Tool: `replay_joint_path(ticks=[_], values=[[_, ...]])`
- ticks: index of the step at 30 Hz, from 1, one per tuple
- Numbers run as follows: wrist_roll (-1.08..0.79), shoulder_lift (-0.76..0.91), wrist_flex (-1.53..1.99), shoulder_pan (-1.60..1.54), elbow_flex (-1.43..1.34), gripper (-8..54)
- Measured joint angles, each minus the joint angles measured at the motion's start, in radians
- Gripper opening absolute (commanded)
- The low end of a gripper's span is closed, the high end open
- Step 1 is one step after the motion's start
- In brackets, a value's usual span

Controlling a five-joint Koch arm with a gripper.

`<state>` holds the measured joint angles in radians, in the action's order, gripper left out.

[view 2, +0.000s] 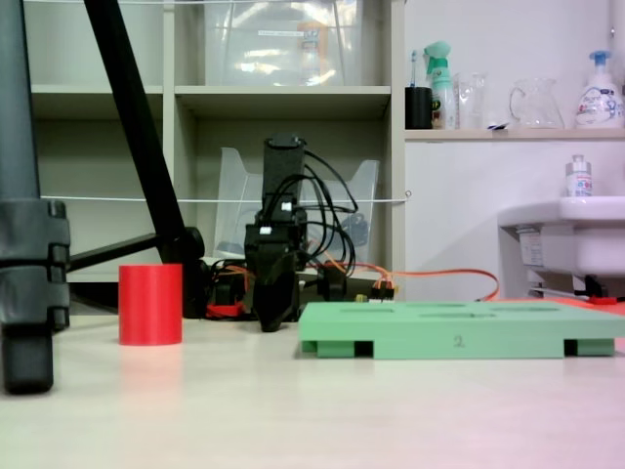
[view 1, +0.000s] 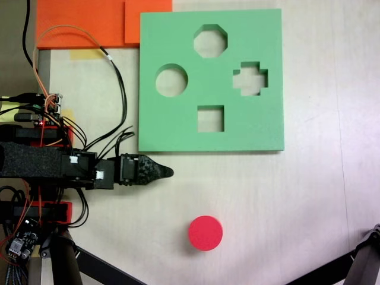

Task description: Put the cylinder block into the corresponding hole

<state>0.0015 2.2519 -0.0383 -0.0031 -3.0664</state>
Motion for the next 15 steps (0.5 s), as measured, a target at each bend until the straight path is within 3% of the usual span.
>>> replay_joint_path(ticks=[7,12,15], values=[[0.025,-0.002,-0.009,0.017,0.0,36.4],[0.351,0.0,-0.242,0.035,0.0,33.7],[0.747,-0.002,-0.451,0.017,0.0,33.5]])
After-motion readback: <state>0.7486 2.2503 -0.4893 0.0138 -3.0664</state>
